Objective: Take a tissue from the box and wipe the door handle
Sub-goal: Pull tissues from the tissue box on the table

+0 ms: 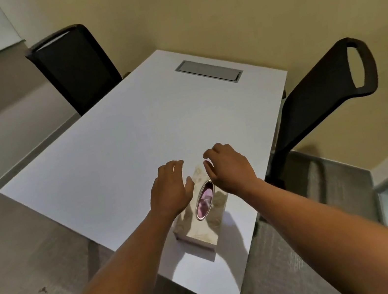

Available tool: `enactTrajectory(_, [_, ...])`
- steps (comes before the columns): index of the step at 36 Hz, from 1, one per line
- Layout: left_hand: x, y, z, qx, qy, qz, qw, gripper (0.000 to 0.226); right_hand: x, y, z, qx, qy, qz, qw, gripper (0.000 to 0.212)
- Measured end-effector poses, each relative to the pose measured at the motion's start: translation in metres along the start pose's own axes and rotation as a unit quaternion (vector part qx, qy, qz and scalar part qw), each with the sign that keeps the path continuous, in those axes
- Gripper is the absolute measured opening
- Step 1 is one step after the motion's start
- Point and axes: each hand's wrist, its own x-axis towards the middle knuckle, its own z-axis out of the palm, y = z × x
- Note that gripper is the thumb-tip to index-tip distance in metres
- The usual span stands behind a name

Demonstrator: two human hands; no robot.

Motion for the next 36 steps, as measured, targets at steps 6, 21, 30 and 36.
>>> enactTrajectory(6, [-0.006,-0.012,0.022,-0.037,-0.115,-0.026,0.992,0.072,-0.004,0.001,0.019,-0.013,-0.074,0.028,0.997,0.025])
enactTrajectory(21, [0.002,-0.016,0.052,-0.022,-0.201,-0.102,0.974,0.083,0.011,0.009,0.065,-0.054,-0.28,0.015,0.958,0.013])
enactTrajectory(30, [0.002,-0.007,0.064,-0.084,-0.212,-0.162,0.96,0.082,0.018,0.002,0.082,-0.095,-0.314,-0.009,0.945,0.026])
enactTrajectory(36, [0.003,-0.004,0.071,-0.079,-0.213,-0.174,0.958,0.071,0.02,-0.004,0.09,-0.11,-0.327,-0.004,0.939,0.031])
